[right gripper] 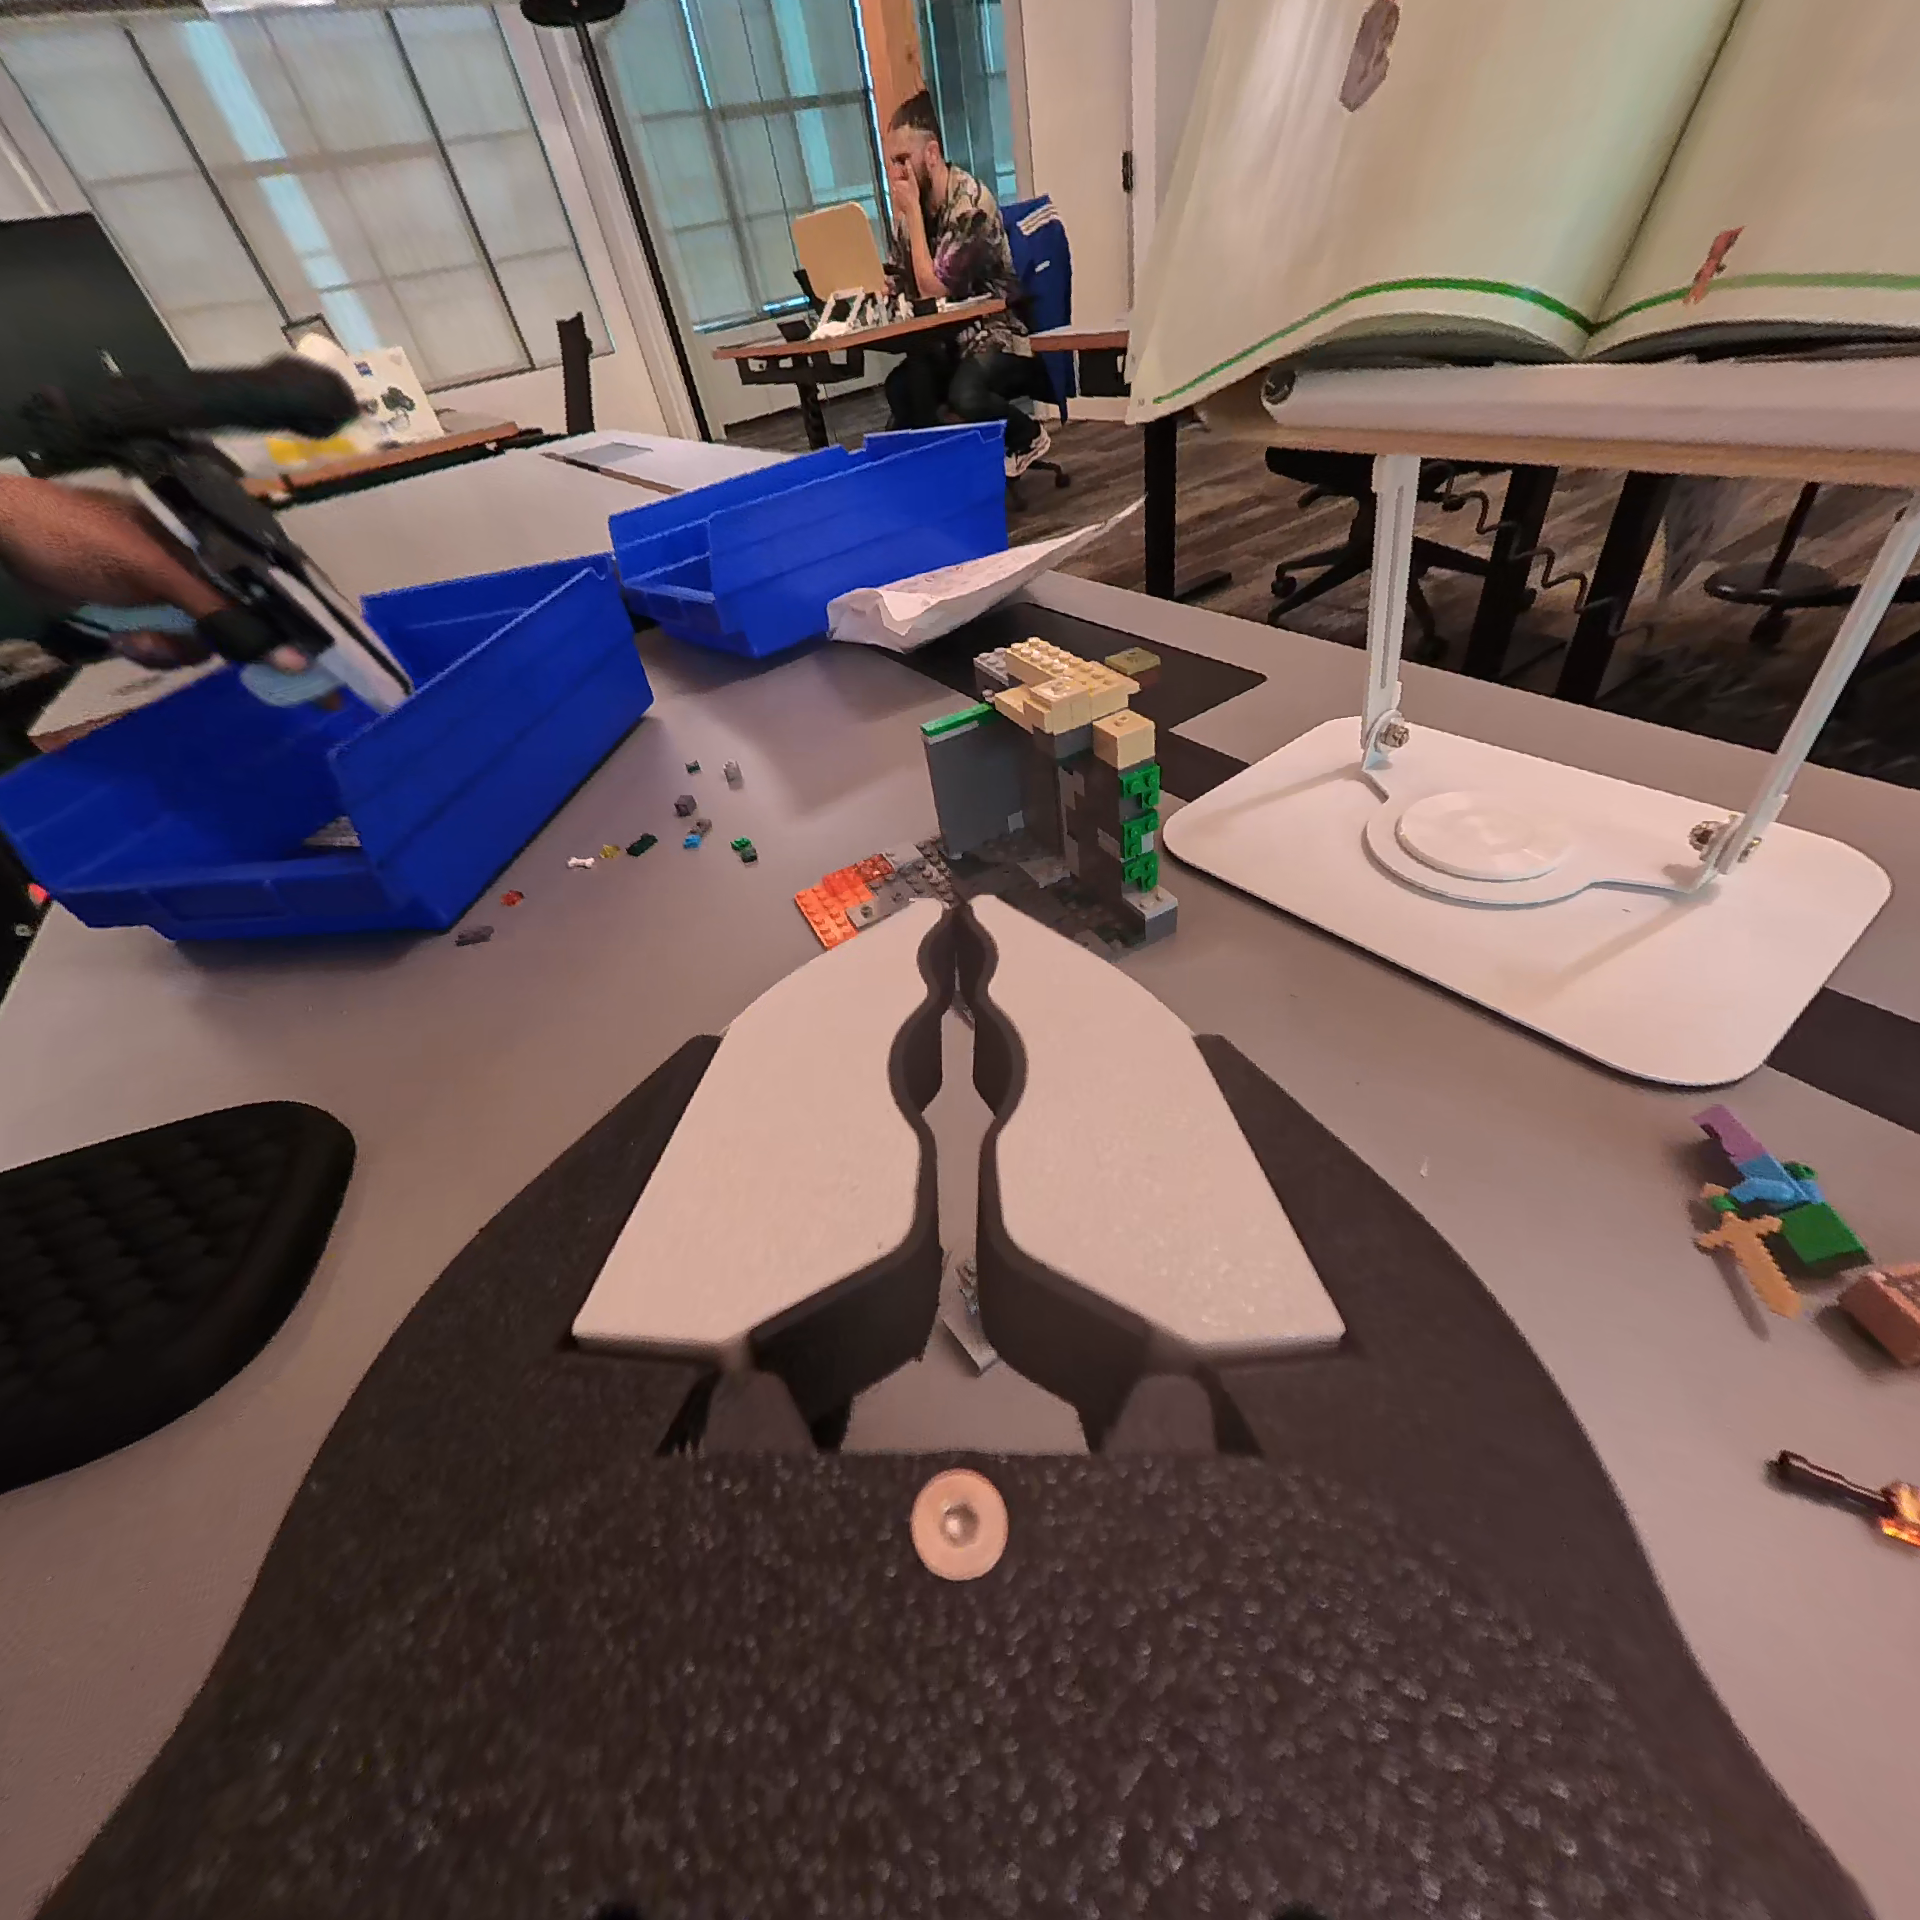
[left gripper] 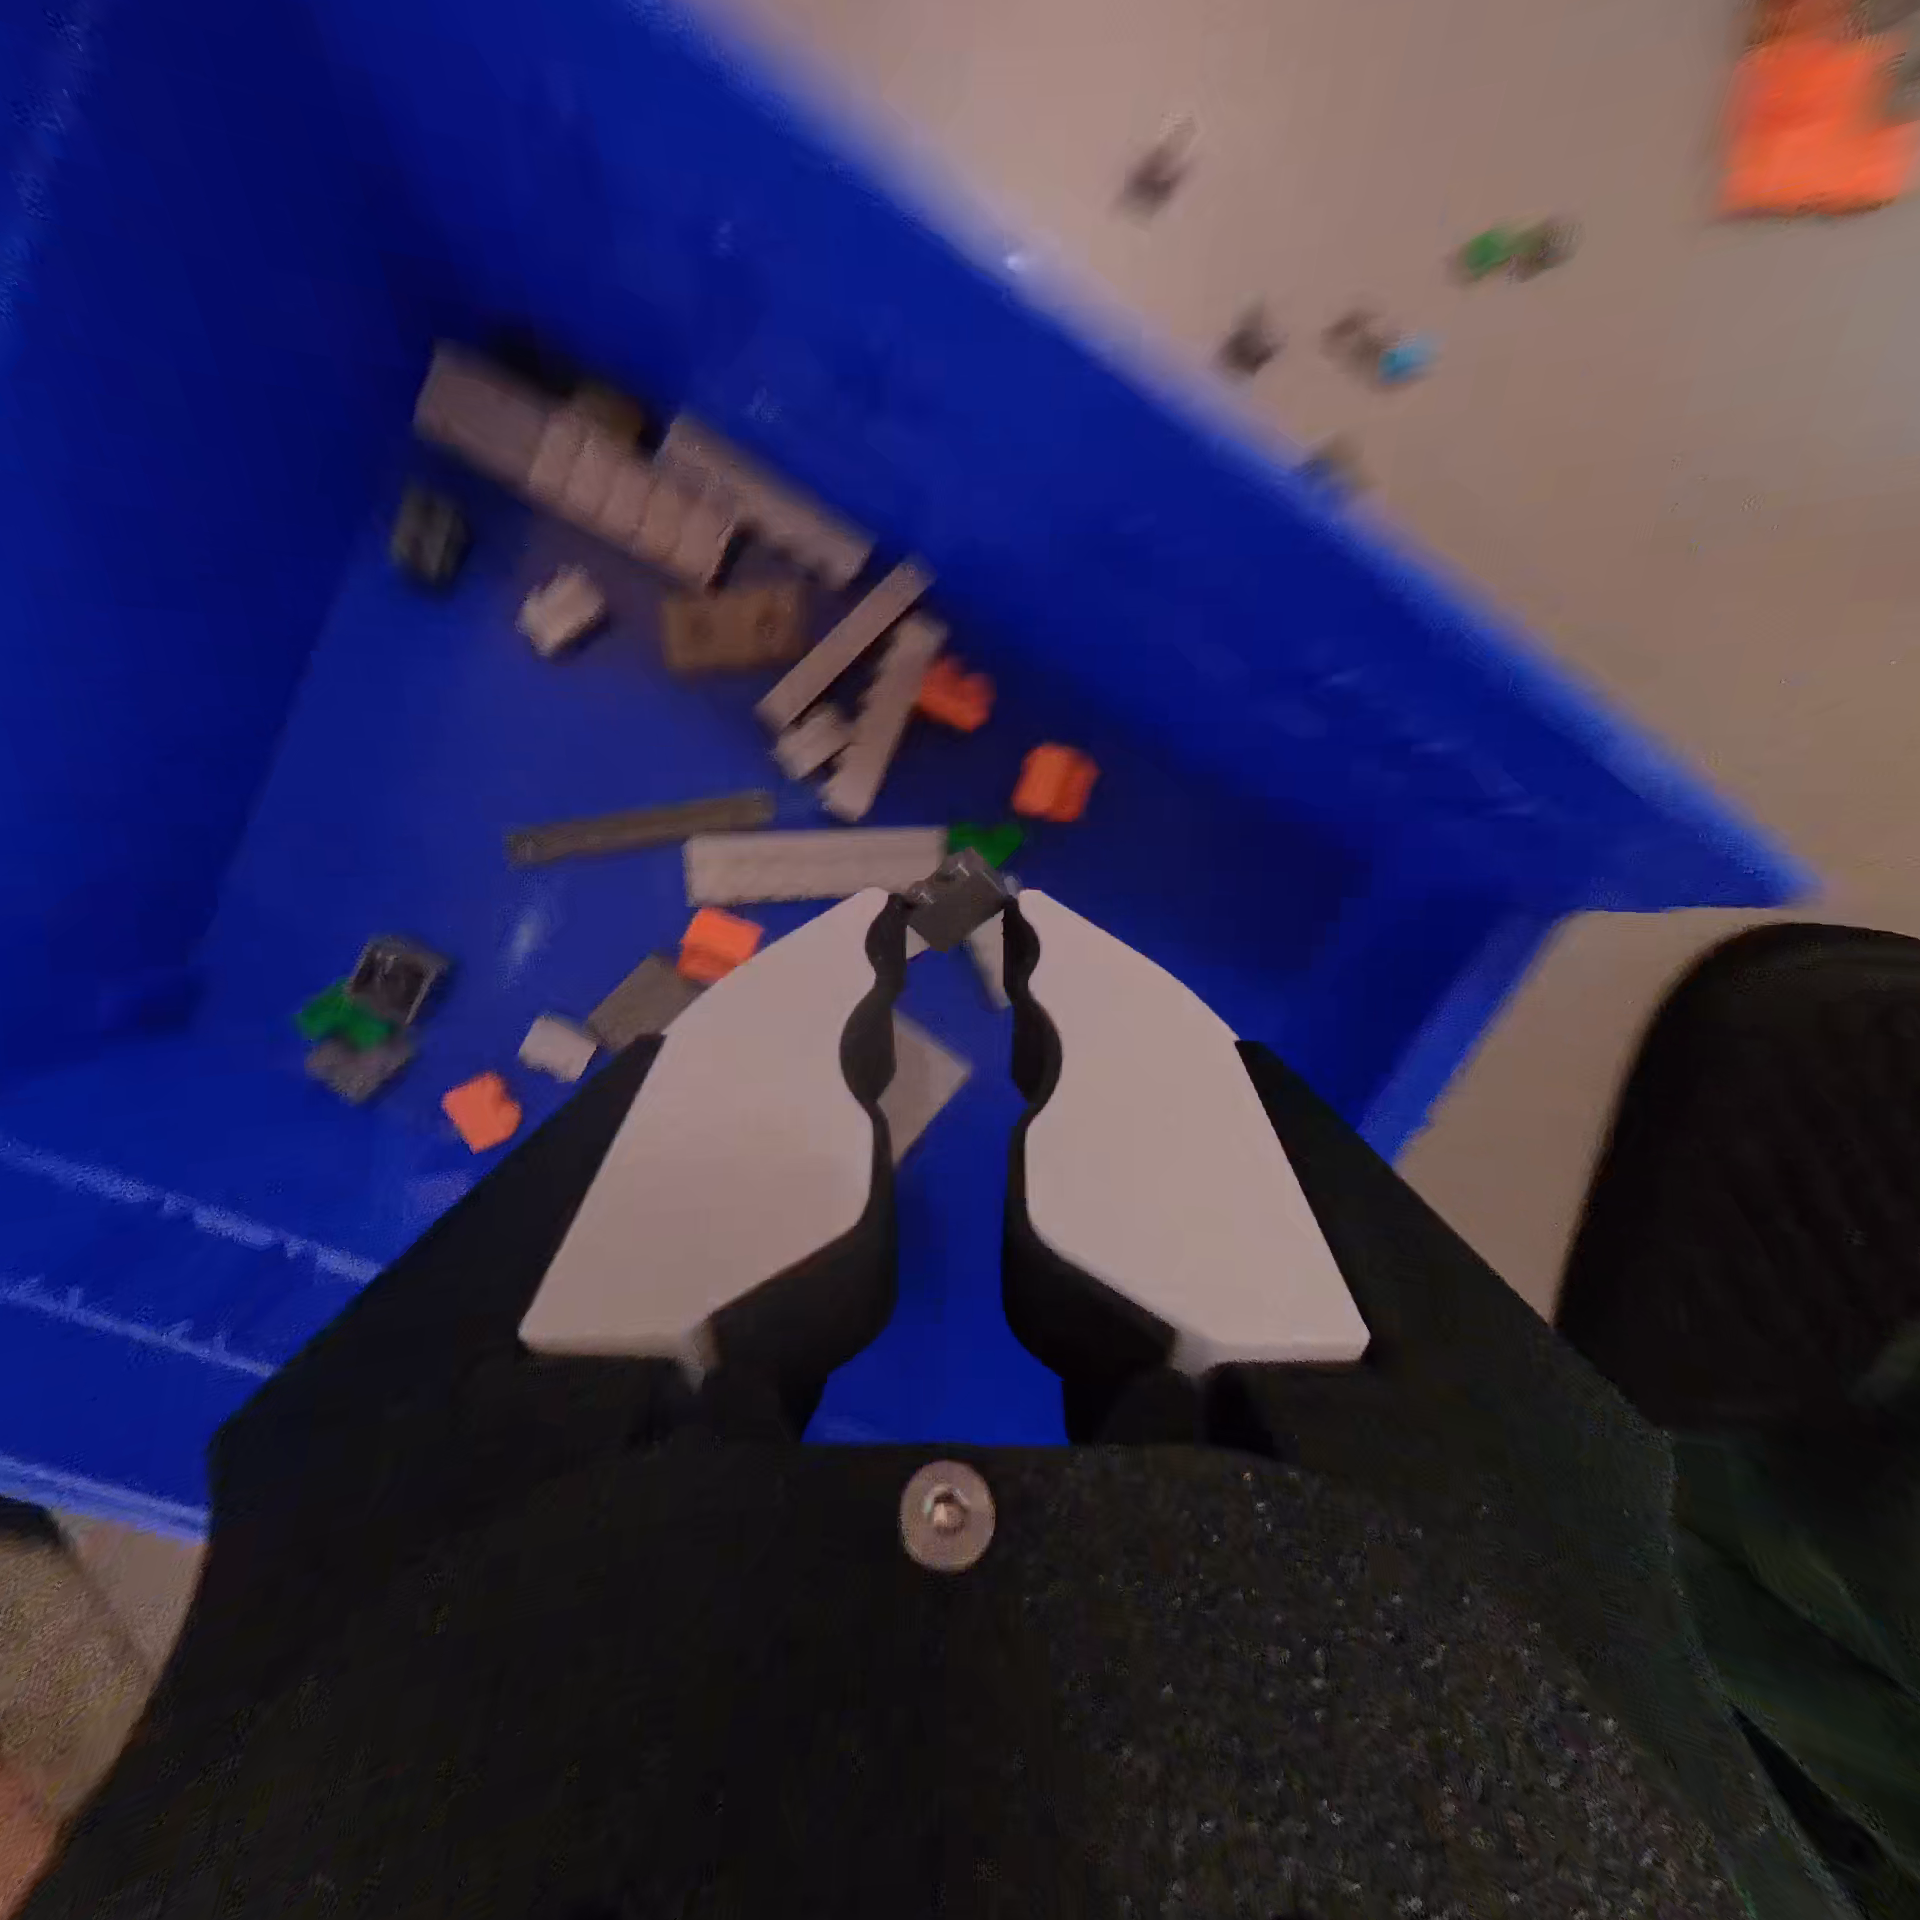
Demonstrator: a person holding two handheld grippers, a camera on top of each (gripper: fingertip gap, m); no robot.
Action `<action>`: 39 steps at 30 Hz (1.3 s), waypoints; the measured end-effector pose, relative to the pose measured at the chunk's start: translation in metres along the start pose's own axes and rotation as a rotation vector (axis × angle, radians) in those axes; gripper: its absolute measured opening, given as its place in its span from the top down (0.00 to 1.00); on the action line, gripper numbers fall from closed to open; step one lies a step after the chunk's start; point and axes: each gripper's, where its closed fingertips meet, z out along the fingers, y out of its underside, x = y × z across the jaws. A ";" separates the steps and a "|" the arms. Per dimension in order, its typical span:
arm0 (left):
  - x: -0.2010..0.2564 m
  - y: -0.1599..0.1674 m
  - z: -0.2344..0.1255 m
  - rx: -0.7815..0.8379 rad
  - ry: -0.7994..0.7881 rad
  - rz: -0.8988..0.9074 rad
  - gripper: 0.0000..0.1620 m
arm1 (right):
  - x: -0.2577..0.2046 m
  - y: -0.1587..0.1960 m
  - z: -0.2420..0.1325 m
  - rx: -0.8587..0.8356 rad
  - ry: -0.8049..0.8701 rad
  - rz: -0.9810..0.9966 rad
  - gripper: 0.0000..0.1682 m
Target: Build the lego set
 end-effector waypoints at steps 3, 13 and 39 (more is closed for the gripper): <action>0.070 -0.037 -0.033 0.180 0.164 0.162 0.89 | -0.012 -0.006 0.000 0.040 -0.055 -0.024 1.00; 0.333 -0.061 -0.067 0.513 0.949 0.744 0.89 | -0.110 -0.015 -0.020 0.082 -0.553 -0.091 0.99; 0.444 -0.115 -0.015 0.859 1.034 1.154 0.93 | -0.098 -0.053 -0.034 0.188 -0.933 0.697 0.88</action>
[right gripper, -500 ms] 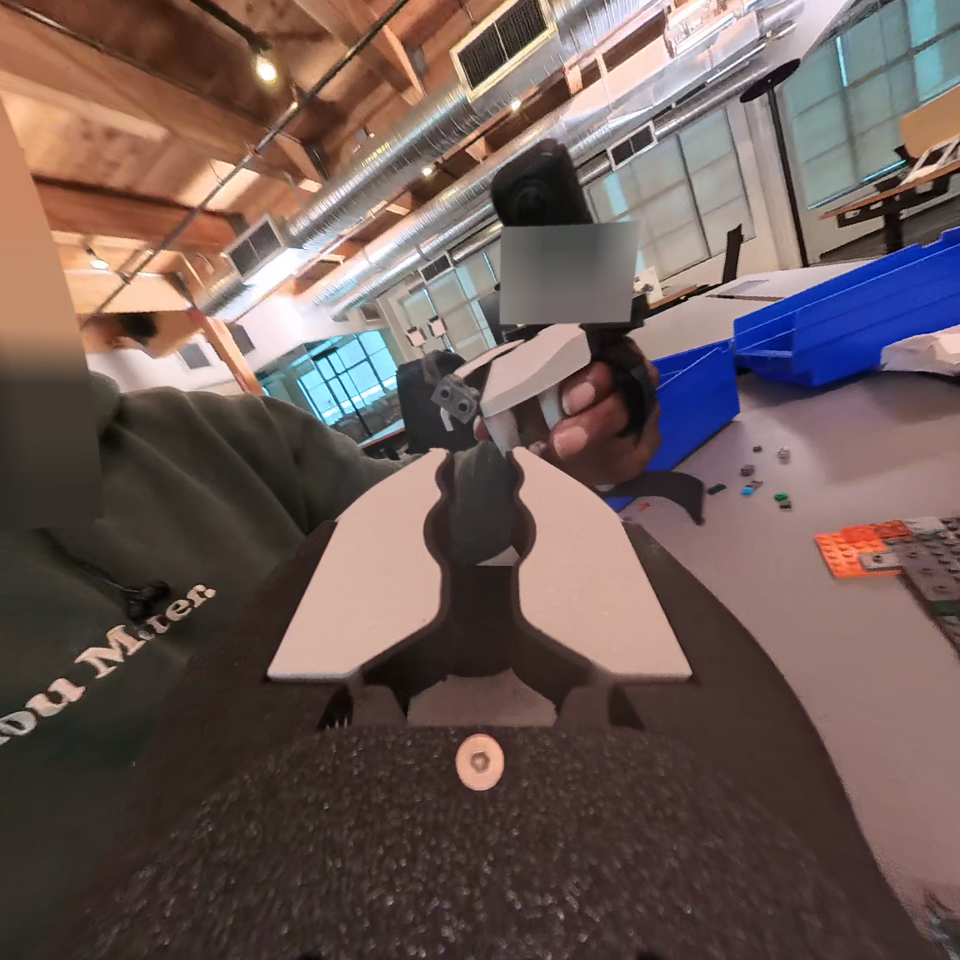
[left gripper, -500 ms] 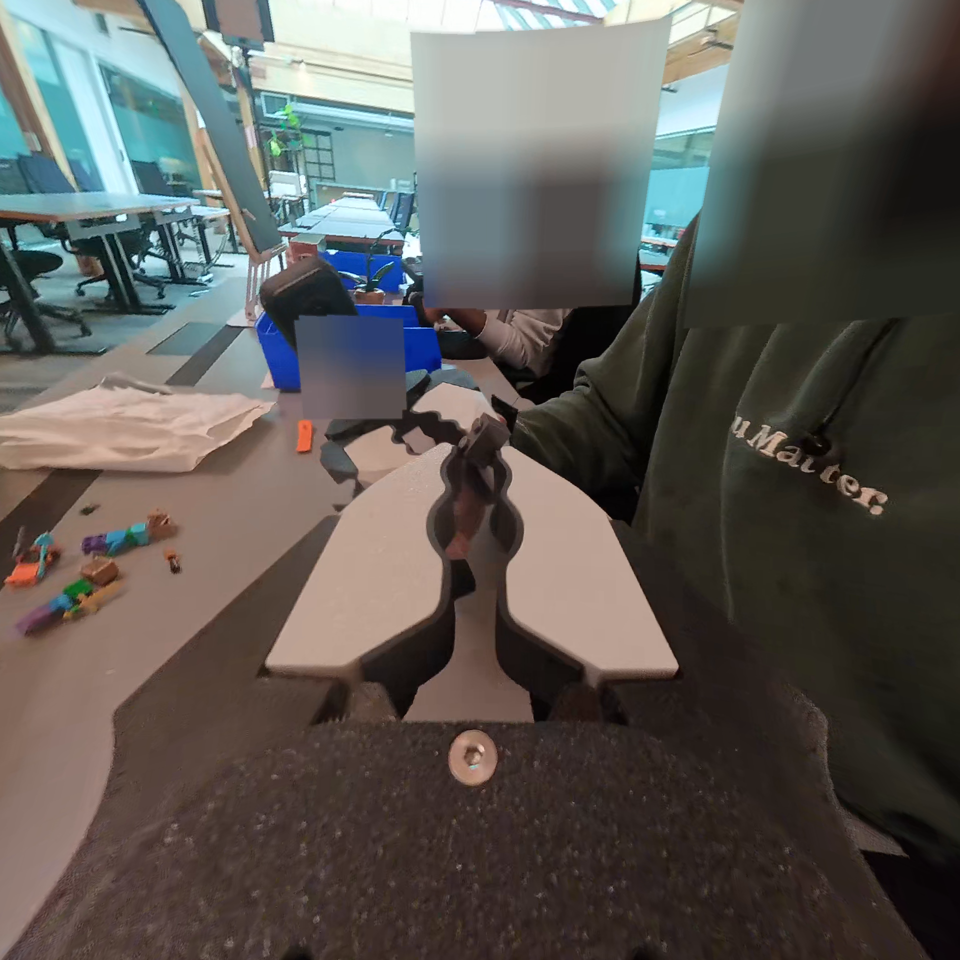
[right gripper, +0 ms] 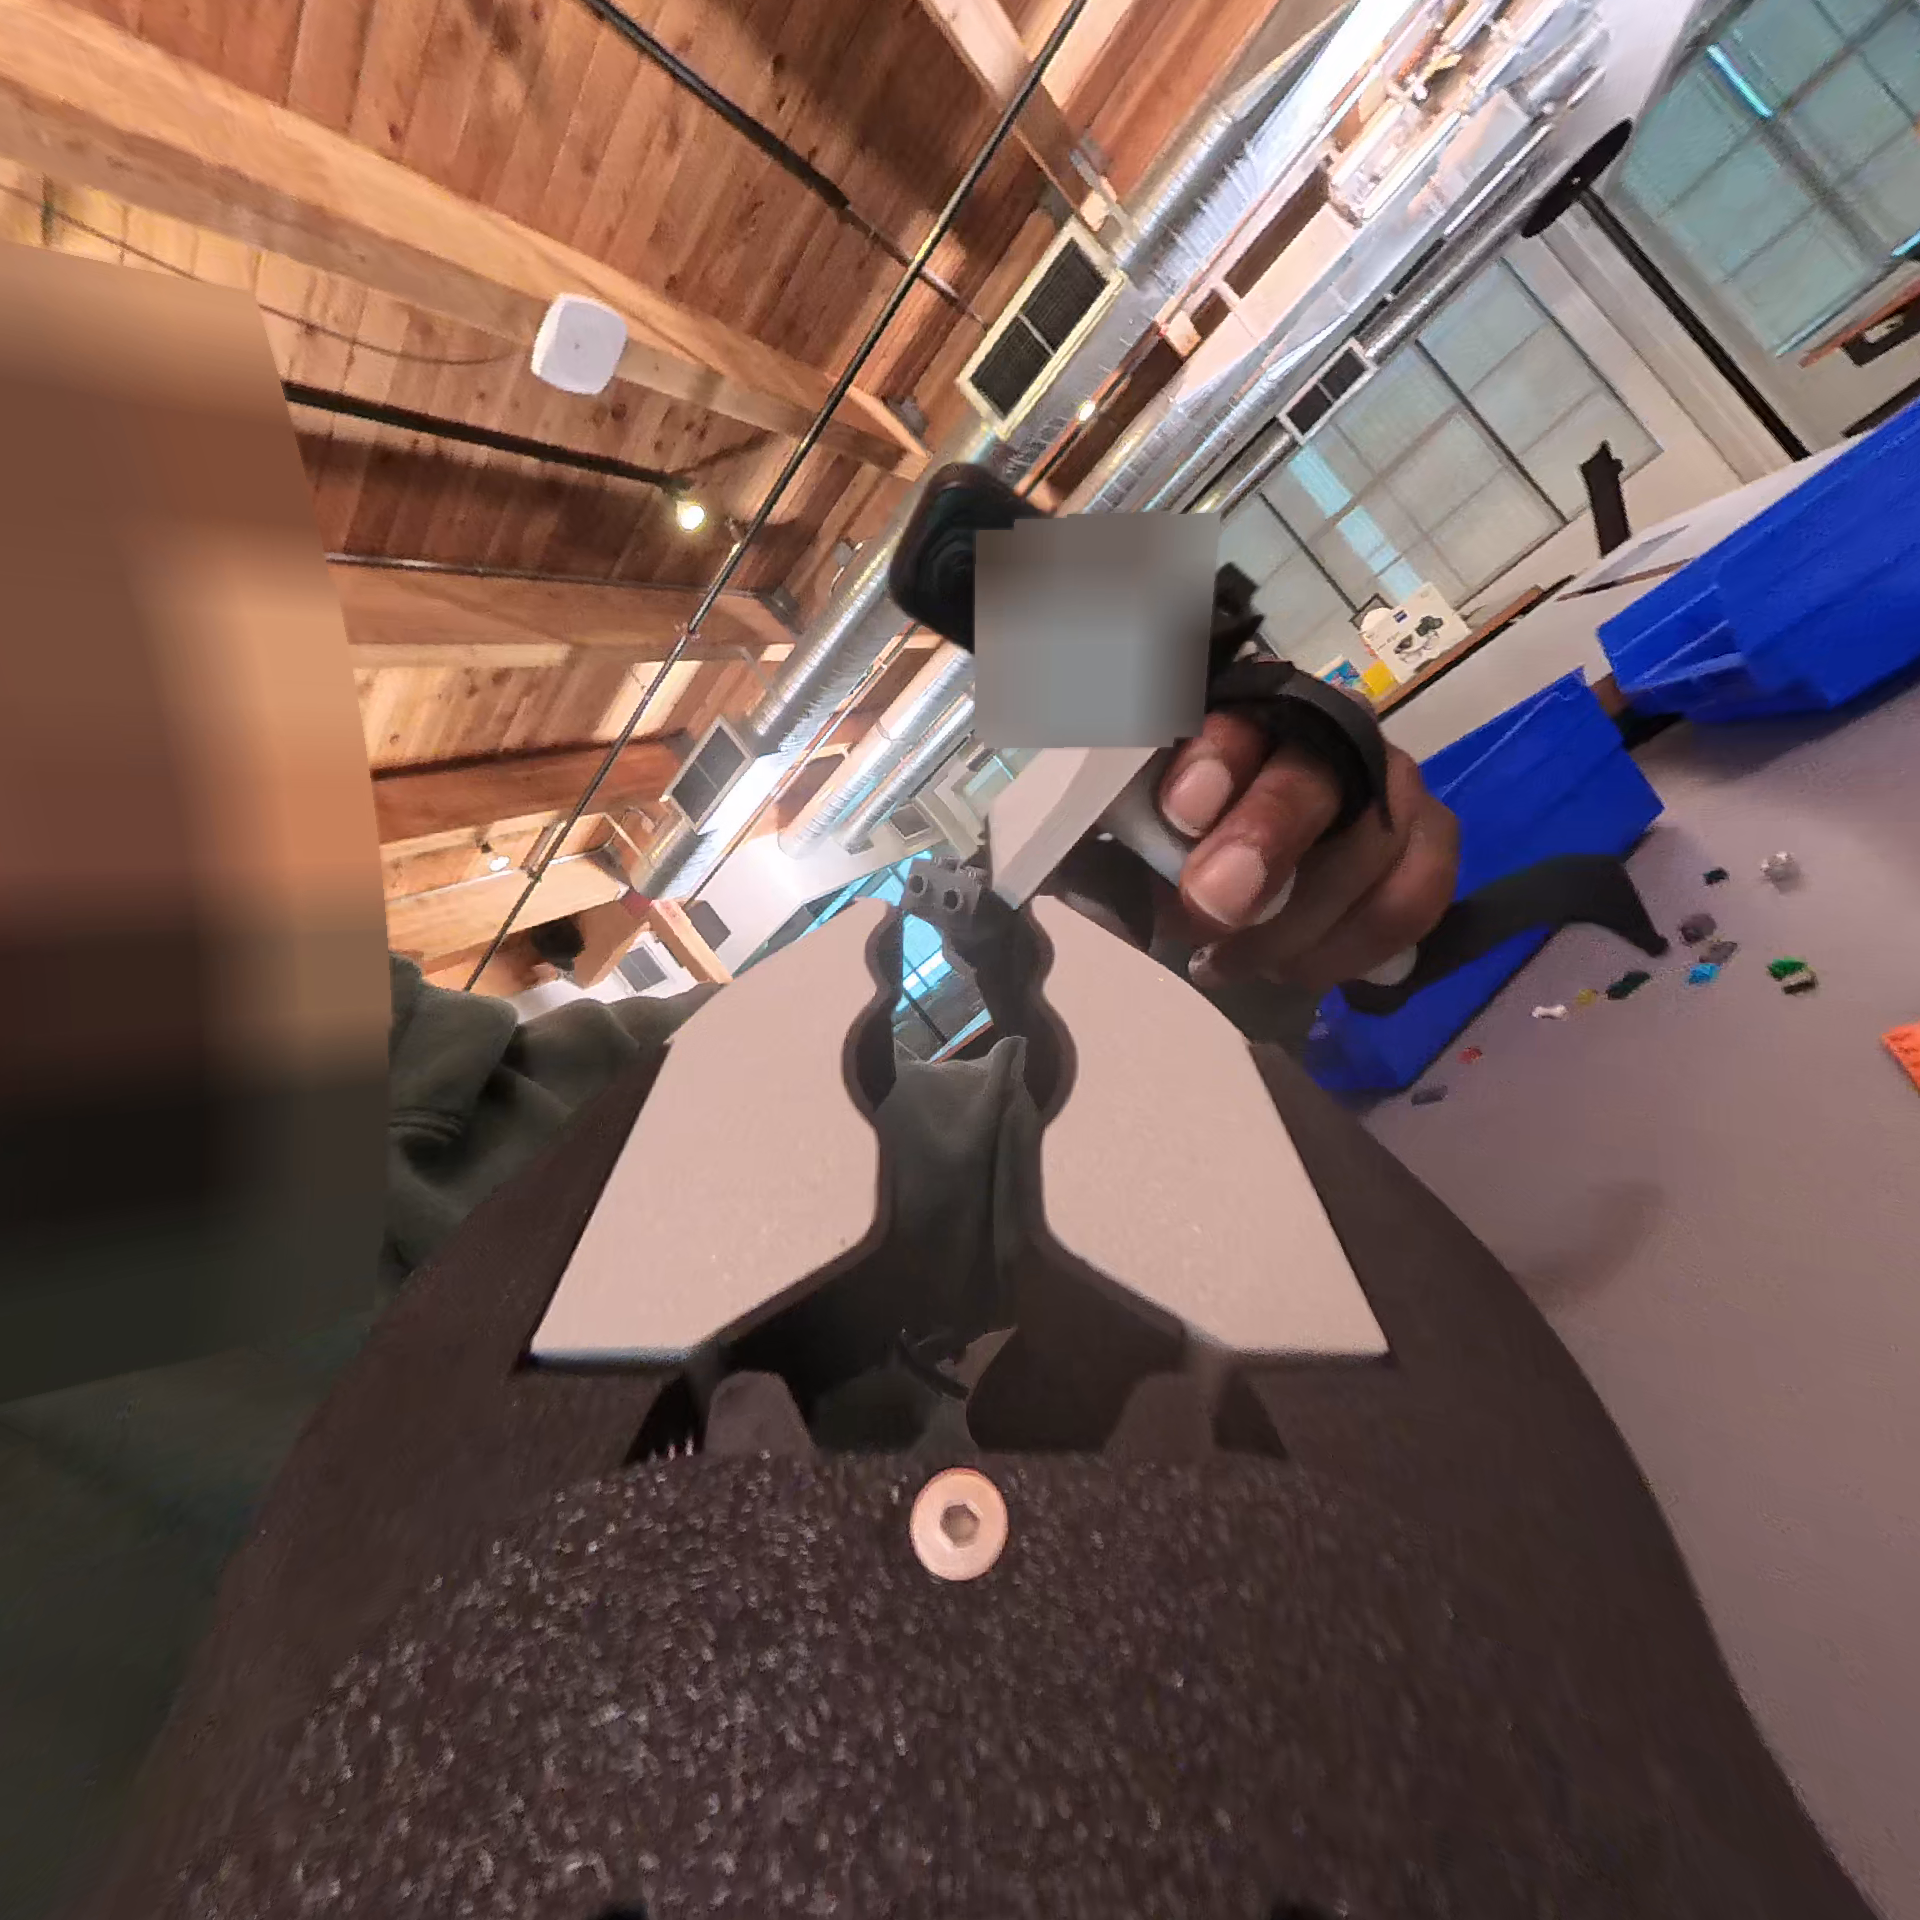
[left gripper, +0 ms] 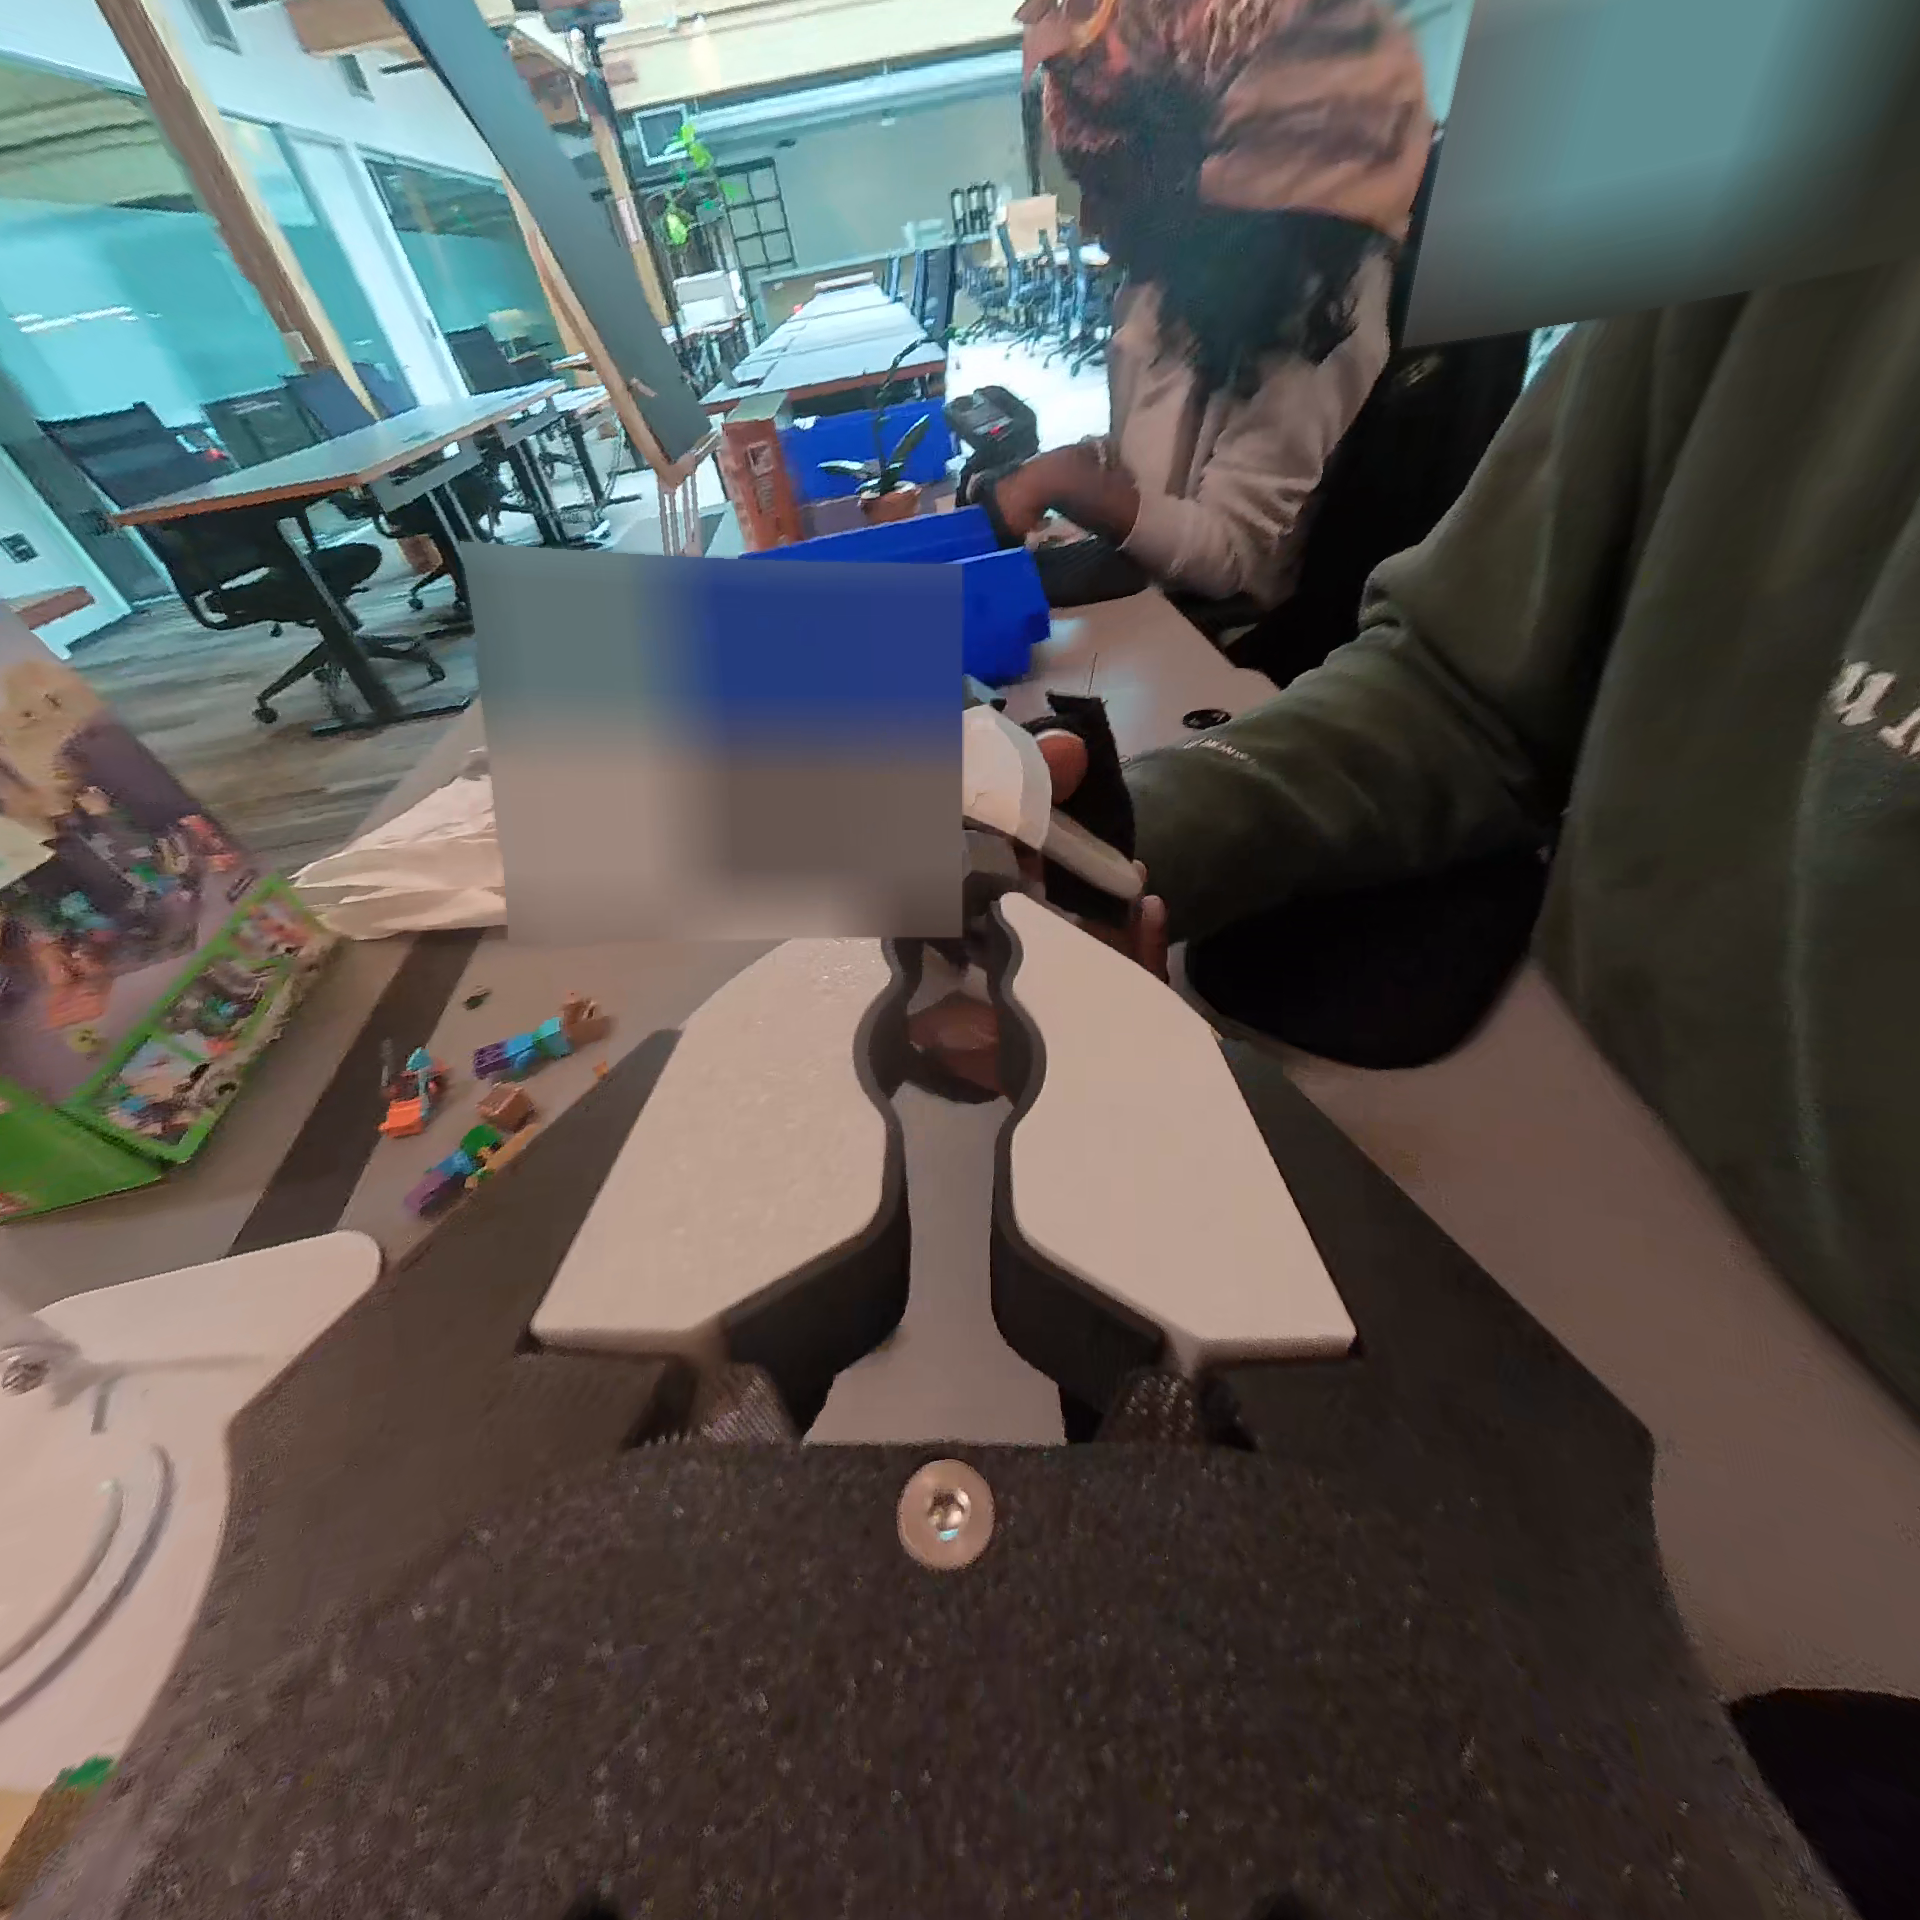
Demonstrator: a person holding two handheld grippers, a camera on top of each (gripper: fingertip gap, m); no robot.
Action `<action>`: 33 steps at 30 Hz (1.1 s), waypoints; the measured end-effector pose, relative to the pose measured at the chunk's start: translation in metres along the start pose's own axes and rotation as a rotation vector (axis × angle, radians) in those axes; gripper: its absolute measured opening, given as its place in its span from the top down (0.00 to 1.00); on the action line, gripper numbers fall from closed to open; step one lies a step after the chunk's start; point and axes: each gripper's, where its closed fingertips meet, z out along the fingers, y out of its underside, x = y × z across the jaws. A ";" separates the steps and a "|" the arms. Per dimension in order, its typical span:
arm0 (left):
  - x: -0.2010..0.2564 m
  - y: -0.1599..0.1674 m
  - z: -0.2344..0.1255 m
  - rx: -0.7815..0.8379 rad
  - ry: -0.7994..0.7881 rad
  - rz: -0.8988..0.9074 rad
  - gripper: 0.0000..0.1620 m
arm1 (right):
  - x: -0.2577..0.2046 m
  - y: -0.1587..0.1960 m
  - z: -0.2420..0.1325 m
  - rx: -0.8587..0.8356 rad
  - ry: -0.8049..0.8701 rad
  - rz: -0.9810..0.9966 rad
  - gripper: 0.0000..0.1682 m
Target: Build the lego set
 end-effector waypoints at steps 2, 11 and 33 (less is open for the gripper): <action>-0.003 0.006 0.000 -0.023 -0.022 0.009 0.93 | 0.007 0.002 -0.002 -0.005 0.023 0.006 0.89; -0.014 0.022 -0.001 -0.067 -0.091 -0.085 0.91 | 0.023 0.004 -0.014 -0.068 0.191 -0.139 0.98; -0.019 0.037 0.005 0.014 -0.232 -0.325 0.87 | 0.043 0.001 -0.037 -0.219 0.468 -0.652 1.00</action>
